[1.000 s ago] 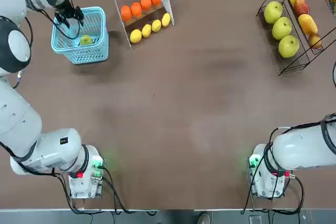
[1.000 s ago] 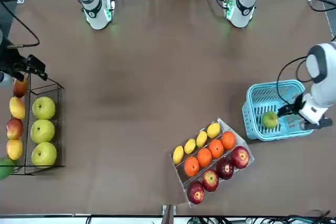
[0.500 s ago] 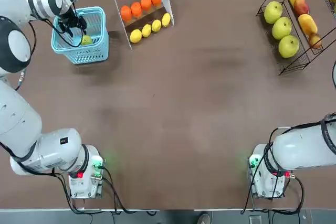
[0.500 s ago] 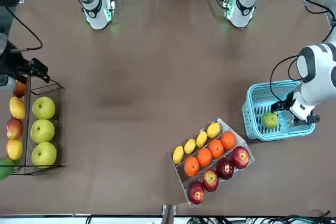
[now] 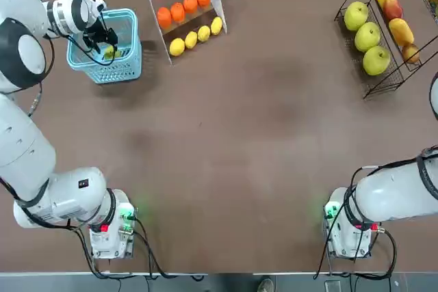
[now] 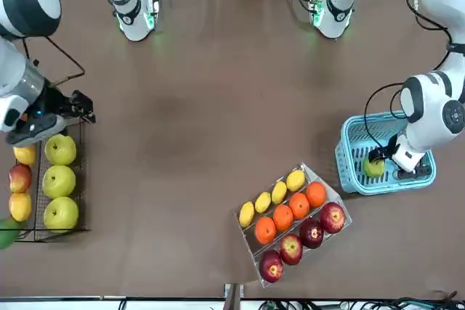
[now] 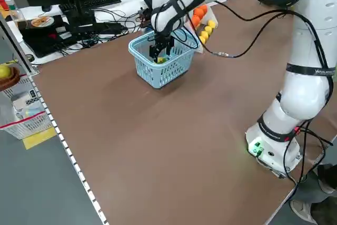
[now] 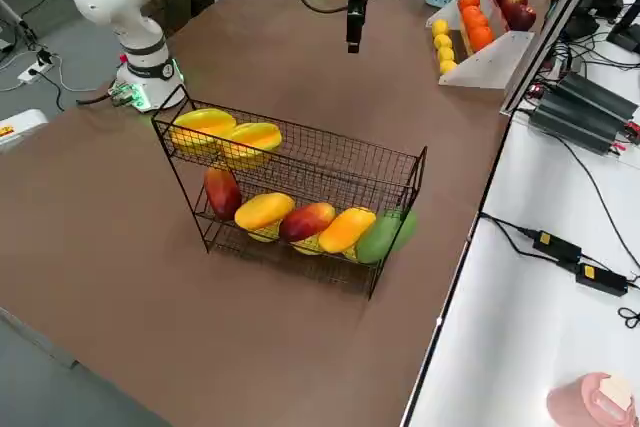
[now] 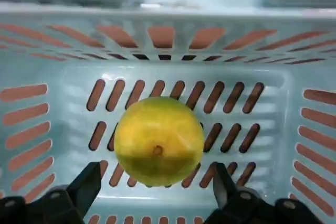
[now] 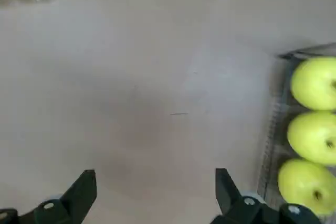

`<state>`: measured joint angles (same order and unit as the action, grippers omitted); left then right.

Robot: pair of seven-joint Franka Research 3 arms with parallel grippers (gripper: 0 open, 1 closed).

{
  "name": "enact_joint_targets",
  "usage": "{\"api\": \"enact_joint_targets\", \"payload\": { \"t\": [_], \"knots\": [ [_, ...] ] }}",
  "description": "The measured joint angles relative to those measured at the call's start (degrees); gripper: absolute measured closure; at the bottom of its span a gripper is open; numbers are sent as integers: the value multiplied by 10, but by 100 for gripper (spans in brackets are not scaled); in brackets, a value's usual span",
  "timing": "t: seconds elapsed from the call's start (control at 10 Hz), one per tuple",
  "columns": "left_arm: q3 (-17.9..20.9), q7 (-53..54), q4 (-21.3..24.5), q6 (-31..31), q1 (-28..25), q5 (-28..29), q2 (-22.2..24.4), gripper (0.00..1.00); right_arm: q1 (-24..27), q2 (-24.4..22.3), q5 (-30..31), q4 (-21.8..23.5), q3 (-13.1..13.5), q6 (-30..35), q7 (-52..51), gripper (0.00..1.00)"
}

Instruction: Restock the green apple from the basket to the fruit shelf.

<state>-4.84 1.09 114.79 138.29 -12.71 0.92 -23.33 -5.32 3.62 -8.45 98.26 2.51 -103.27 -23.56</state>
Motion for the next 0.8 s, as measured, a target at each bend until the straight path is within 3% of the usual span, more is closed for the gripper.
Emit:
{"api": "enact_joint_targets", "payload": {
  "t": [0.3, 0.6, 0.8],
  "knots": [
    [0, 0, 0, 27, 0, 1, -22, 5, 0, 2, -70, 15, 0, -1, -205, 0],
    [0, 0, 1, 47, 1, 1, -39, 5, 12, 18, -190, 40, 4, -15, -428, 0],
    [0, 0, -1, 58, 1, 2, -46, 11, 31, 33, -283, 63, 5, -19, -564, 0]
  ]
}}
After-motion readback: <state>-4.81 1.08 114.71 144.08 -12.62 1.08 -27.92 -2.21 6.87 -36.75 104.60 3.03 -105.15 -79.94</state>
